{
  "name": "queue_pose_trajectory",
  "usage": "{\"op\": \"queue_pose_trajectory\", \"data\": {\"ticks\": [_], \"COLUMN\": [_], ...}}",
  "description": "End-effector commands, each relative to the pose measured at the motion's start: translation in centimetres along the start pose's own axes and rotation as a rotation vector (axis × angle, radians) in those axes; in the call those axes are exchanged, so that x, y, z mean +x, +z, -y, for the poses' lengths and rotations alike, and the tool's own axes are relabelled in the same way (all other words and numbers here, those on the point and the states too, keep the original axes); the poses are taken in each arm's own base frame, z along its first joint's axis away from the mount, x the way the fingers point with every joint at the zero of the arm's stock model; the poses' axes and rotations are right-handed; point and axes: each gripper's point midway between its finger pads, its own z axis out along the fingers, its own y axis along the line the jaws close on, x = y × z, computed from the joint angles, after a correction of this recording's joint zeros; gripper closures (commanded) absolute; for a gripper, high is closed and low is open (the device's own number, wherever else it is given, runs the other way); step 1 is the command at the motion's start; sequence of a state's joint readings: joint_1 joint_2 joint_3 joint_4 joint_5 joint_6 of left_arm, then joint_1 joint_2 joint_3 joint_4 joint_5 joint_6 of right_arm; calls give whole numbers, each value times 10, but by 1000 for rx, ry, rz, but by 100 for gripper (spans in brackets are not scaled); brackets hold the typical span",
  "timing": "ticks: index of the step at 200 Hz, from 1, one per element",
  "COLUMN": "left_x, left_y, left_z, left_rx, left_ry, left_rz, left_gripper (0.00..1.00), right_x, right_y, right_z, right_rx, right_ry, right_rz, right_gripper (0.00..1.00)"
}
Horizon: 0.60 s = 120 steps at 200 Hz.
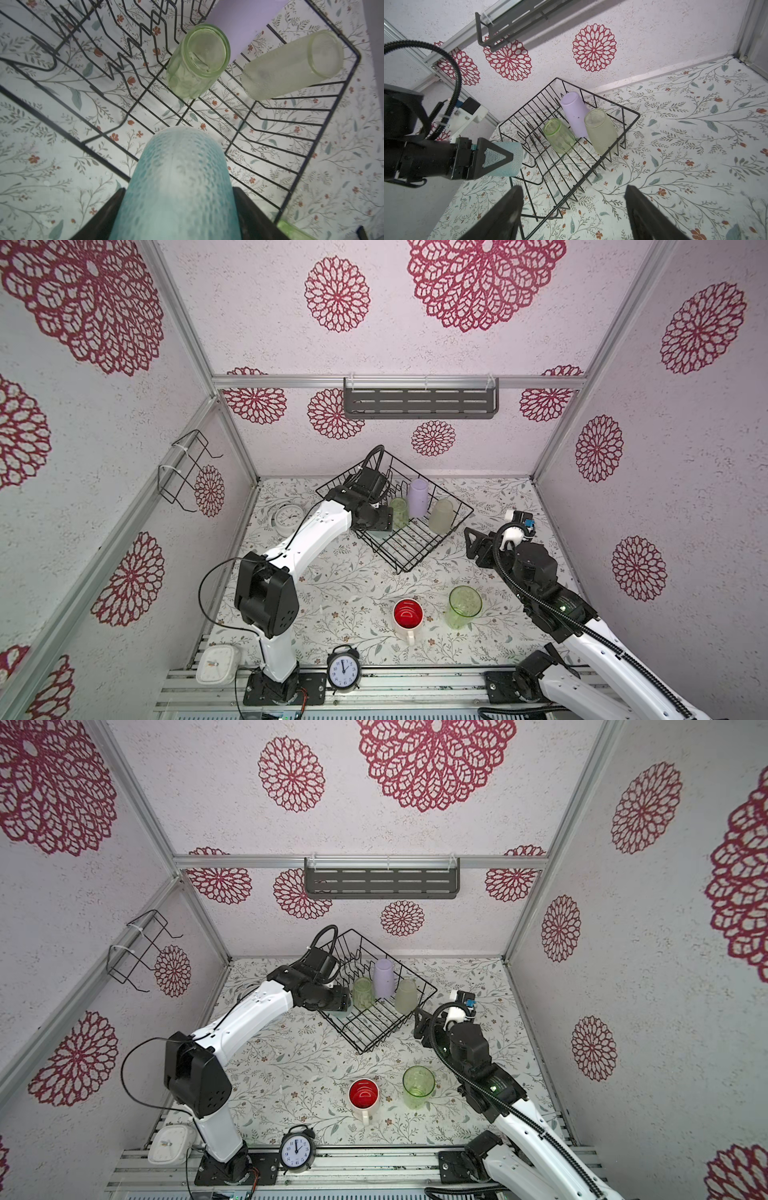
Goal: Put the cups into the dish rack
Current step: 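Lower the teal cup into the rack with the left gripper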
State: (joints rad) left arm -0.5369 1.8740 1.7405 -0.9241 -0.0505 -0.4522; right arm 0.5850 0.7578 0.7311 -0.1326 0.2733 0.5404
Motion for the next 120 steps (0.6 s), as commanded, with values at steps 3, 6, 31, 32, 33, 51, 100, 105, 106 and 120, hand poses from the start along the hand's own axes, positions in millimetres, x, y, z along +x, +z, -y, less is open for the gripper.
{"op": "queue_pose_trajectory", "data": {"ticks": [3,6,31,32,33,51,100,105,106,120], "left_x": [4,4,5,5,5,3,-2,-2,-2,-1], "left_y": [11,11,36,37,37,47,73,76,75,82], "left_z": [-12,-11,-12,-12,-12,-11,-10,-10,-10,-10], "left_rx": [-85,-84,-97,-96,-96,-81,-32,-29,-28,-26], "left_ry": [106,112,155,158,159,168,164,164,163,167], "left_rz": [-67,-69,-124,-126,-127,-138,-163,-168,-167,-181], "left_gripper": [33,33,31,31,31,30,29,29,29,28], "right_x": [-18,-18,-20,-20,-20,-20,-18,-18,-18,-18], "right_y": [-2,-1,2,2,2,5,7,7,7,6], "right_z": [-3,-4,-10,-10,-10,-12,-14,-14,-14,-13], "right_rx": [1,0,-12,-12,-12,-16,-26,-25,-25,-23], "right_ry": [-14,-15,-28,-28,-28,-26,-13,-12,-12,-14], "right_rz": [61,59,45,44,44,37,24,24,24,24], "right_gripper": [20,20,20,20,20,20,20,20,20,20]}}
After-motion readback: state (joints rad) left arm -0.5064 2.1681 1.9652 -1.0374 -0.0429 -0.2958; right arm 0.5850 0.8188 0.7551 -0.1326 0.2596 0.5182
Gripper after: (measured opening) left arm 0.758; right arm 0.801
